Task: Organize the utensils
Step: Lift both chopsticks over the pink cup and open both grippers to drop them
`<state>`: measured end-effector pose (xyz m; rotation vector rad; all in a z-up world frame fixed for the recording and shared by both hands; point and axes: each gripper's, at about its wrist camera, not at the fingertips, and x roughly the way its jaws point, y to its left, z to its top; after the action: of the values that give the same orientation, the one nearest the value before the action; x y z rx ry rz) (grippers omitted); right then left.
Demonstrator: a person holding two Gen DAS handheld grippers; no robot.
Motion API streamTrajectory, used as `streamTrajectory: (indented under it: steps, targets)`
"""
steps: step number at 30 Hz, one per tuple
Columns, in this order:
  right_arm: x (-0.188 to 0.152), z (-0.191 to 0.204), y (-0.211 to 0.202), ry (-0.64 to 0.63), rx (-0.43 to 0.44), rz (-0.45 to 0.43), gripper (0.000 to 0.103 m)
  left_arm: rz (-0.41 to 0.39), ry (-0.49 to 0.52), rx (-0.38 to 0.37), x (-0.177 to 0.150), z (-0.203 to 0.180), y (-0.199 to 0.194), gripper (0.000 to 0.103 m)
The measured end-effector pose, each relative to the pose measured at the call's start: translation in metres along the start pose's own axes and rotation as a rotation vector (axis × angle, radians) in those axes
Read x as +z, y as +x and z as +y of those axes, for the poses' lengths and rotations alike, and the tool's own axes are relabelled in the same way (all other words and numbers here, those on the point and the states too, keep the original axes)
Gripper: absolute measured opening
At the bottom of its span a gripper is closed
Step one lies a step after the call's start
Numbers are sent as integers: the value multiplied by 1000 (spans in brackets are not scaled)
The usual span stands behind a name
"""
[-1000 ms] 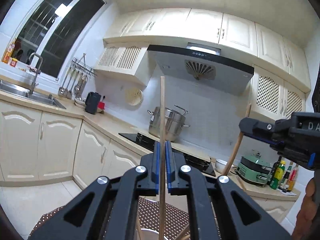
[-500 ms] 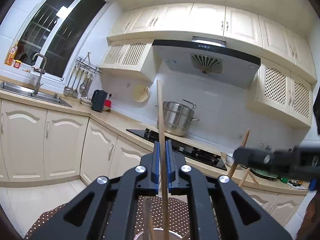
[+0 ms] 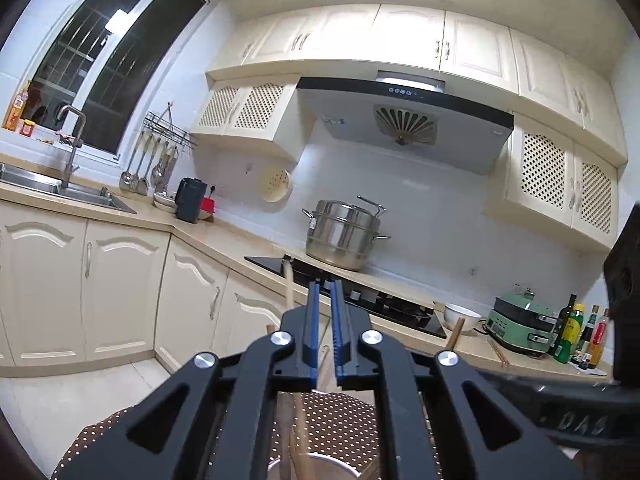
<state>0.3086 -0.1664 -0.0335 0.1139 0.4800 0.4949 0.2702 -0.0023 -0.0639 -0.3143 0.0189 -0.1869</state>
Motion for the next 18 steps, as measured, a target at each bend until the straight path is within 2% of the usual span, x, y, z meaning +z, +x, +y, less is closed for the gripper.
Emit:
streamTrajectory:
  steps: [15,18]
  targets:
    - [-4,0,4,15,-10,10,6,92,37,38,-17,6,-1,6]
    - [-5,-4,4,38,-9,16,6,143,37,42,-20,9,2,6]
